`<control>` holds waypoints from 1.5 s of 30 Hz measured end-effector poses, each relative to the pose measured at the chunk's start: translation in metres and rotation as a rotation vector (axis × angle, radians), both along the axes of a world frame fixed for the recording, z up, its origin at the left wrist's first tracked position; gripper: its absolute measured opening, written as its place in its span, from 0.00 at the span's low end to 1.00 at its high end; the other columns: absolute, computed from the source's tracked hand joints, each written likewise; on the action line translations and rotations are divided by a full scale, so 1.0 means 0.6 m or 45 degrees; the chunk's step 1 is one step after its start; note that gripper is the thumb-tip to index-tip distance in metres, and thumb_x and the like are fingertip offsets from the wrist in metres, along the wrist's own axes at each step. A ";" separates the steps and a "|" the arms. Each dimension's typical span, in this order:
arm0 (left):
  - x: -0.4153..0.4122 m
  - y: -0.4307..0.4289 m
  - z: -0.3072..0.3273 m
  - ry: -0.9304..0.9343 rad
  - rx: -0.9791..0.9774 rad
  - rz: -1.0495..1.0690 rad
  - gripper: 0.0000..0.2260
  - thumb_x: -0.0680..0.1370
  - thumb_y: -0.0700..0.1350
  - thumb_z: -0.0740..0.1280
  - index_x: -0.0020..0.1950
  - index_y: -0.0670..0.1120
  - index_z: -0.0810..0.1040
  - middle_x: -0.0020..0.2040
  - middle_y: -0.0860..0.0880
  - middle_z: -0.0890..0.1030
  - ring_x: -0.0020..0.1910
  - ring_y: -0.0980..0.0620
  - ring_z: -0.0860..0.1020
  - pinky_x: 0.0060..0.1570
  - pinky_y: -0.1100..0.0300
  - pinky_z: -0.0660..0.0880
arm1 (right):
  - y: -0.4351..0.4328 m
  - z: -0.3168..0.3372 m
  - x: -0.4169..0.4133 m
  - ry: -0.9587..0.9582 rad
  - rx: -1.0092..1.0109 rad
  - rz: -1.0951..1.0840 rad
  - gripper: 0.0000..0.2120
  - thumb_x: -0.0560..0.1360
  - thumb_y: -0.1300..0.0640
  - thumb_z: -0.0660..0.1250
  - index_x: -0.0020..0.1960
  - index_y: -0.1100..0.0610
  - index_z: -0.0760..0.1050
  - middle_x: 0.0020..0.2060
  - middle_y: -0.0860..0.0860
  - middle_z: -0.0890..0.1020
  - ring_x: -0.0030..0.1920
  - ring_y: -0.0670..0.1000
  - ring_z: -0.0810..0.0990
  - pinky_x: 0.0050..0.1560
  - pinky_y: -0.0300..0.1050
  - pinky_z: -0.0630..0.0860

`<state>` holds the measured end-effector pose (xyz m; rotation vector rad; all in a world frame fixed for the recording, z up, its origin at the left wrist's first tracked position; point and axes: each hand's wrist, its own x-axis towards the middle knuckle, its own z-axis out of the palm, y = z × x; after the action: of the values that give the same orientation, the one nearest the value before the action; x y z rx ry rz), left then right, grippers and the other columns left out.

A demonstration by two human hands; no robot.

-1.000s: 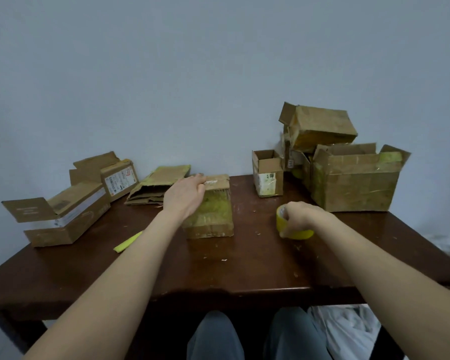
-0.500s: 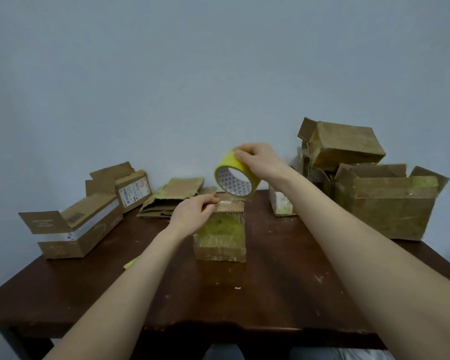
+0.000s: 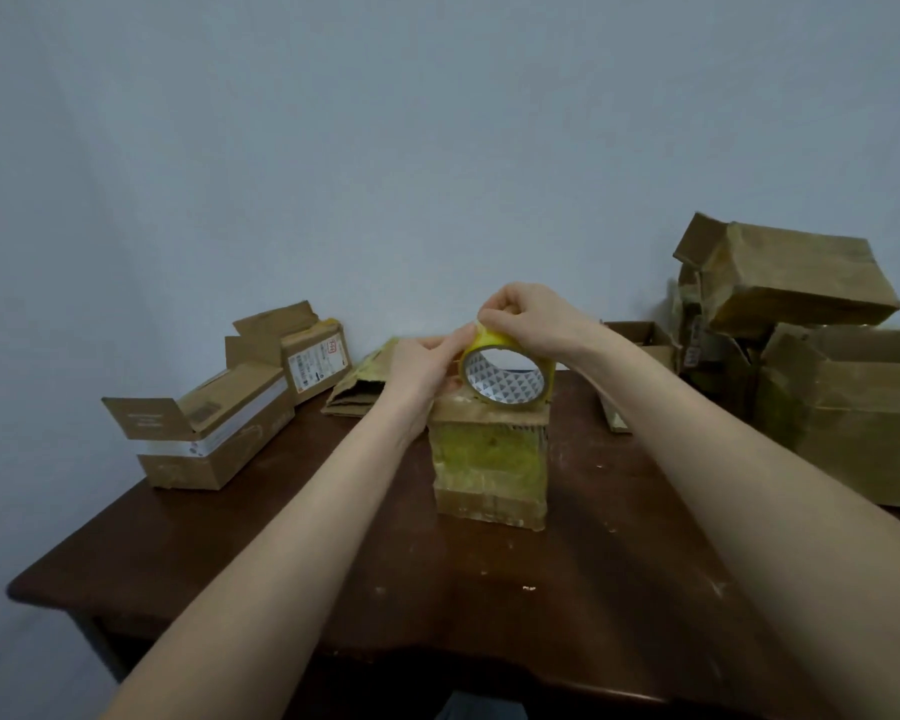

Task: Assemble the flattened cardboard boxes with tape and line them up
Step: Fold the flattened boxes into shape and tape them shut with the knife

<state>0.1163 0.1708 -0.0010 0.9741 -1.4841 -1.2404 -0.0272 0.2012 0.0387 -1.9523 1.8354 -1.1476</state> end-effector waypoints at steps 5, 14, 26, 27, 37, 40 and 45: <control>0.005 0.002 0.013 0.024 -0.064 0.087 0.08 0.75 0.44 0.72 0.38 0.42 0.78 0.34 0.46 0.77 0.29 0.55 0.74 0.31 0.65 0.75 | -0.002 -0.001 0.009 0.011 0.014 0.013 0.11 0.77 0.50 0.64 0.53 0.57 0.77 0.47 0.48 0.79 0.50 0.49 0.77 0.47 0.43 0.71; 0.010 -0.017 0.001 -0.111 -0.091 0.291 0.11 0.77 0.44 0.67 0.36 0.42 0.74 0.30 0.48 0.74 0.18 0.59 0.74 0.46 0.47 0.80 | 0.044 -0.033 -0.030 -0.324 0.190 0.112 0.24 0.68 0.58 0.77 0.59 0.56 0.71 0.52 0.53 0.80 0.47 0.48 0.79 0.42 0.37 0.76; 0.015 -0.036 -0.036 -0.034 0.063 0.350 0.12 0.81 0.42 0.62 0.38 0.42 0.70 0.31 0.46 0.73 0.21 0.53 0.72 0.20 0.65 0.72 | 0.035 -0.035 -0.027 -0.214 -0.110 0.011 0.17 0.71 0.50 0.73 0.58 0.53 0.77 0.45 0.48 0.78 0.42 0.47 0.75 0.35 0.32 0.69; 0.014 -0.037 -0.038 -0.025 0.069 0.345 0.12 0.81 0.42 0.63 0.38 0.42 0.69 0.31 0.46 0.72 0.22 0.53 0.72 0.19 0.65 0.71 | 0.034 -0.033 -0.028 -0.190 -0.109 0.007 0.19 0.71 0.49 0.73 0.60 0.53 0.77 0.48 0.48 0.78 0.46 0.47 0.75 0.38 0.33 0.69; 0.020 -0.051 -0.051 -0.116 0.118 0.356 0.09 0.81 0.43 0.63 0.41 0.43 0.72 0.33 0.49 0.73 0.16 0.60 0.68 0.23 0.65 0.70 | 0.041 -0.010 -0.053 0.025 0.006 -0.054 0.24 0.68 0.42 0.74 0.59 0.51 0.80 0.60 0.47 0.79 0.61 0.49 0.74 0.59 0.42 0.70; 0.017 -0.047 -0.057 -0.110 0.134 0.339 0.10 0.80 0.42 0.62 0.39 0.44 0.71 0.33 0.49 0.73 0.23 0.56 0.68 0.23 0.64 0.68 | 0.040 -0.016 -0.053 0.048 -0.019 -0.139 0.24 0.67 0.41 0.74 0.58 0.51 0.76 0.56 0.47 0.77 0.57 0.49 0.74 0.52 0.43 0.70; 0.014 -0.049 -0.068 -0.136 0.160 0.317 0.11 0.80 0.41 0.62 0.37 0.43 0.71 0.33 0.48 0.71 0.26 0.54 0.66 0.19 0.65 0.64 | 0.048 -0.026 -0.045 -0.062 -0.044 -0.216 0.23 0.64 0.39 0.75 0.53 0.49 0.74 0.52 0.48 0.76 0.52 0.50 0.75 0.48 0.47 0.75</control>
<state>0.1245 0.1415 -0.0418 1.2846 -1.3300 -1.1251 -0.0542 0.2298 0.0231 -1.7977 2.0005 -1.2724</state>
